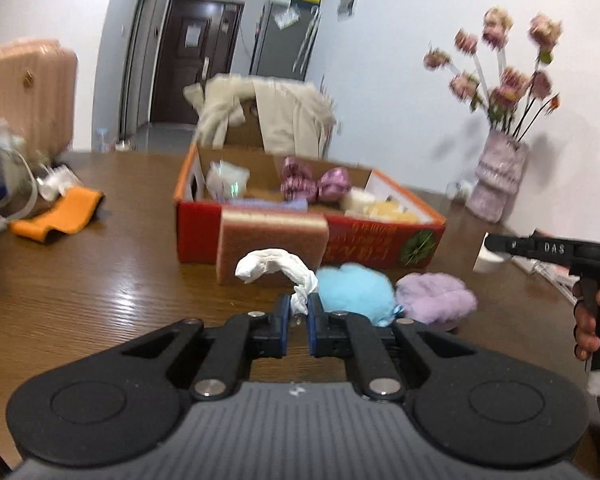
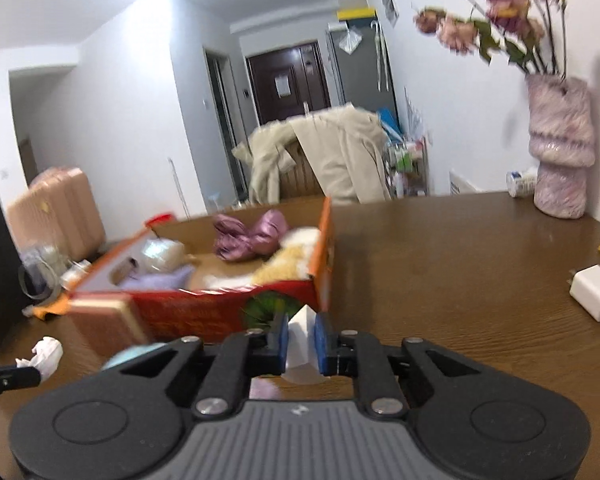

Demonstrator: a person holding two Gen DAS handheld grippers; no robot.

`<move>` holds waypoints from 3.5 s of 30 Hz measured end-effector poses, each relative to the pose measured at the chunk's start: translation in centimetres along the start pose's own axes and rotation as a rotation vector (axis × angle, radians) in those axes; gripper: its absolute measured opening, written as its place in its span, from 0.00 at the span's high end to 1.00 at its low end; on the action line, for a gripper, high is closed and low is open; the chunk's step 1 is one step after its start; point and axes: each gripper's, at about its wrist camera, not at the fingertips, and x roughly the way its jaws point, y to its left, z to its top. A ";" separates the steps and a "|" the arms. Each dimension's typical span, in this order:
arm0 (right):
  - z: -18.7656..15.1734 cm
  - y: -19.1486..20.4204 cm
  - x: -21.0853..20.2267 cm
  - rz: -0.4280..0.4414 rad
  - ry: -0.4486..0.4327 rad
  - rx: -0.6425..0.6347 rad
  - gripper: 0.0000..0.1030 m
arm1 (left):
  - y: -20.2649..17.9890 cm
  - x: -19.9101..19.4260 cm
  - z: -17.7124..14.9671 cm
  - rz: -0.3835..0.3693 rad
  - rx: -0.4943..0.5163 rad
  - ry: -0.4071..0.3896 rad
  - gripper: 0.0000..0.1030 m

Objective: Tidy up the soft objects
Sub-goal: 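Carry the tissue and wedge sponge into the box and open both grippers, then bring both tools back to the items on the table, then grasp the blue tissue packet with the right gripper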

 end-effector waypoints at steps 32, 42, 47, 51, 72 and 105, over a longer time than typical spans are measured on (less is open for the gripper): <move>13.0 15.2 29.8 0.094 0.316 -0.179 0.84 | 8.5 25.0 16.4 -0.042 0.141 0.334 0.86; 12.5 13.7 32.6 0.130 0.300 -0.095 0.56 | 11.0 22.9 17.9 -0.046 0.093 0.218 0.45; 14.6 13.5 28.6 0.142 0.258 -0.124 0.46 | 9.9 19.8 19.3 -0.017 0.103 0.179 0.44; 16.1 12.9 23.4 0.130 0.194 -0.161 0.38 | 8.1 15.9 19.9 0.002 0.115 0.135 0.42; 2.4 7.5 -8.8 0.170 -0.070 -0.292 0.12 | -2.3 -6.6 4.4 0.010 0.107 -0.177 0.05; -8.2 6.2 -5.8 0.241 0.177 -0.071 0.47 | -4.9 6.8 -2.5 -0.178 0.023 0.138 0.42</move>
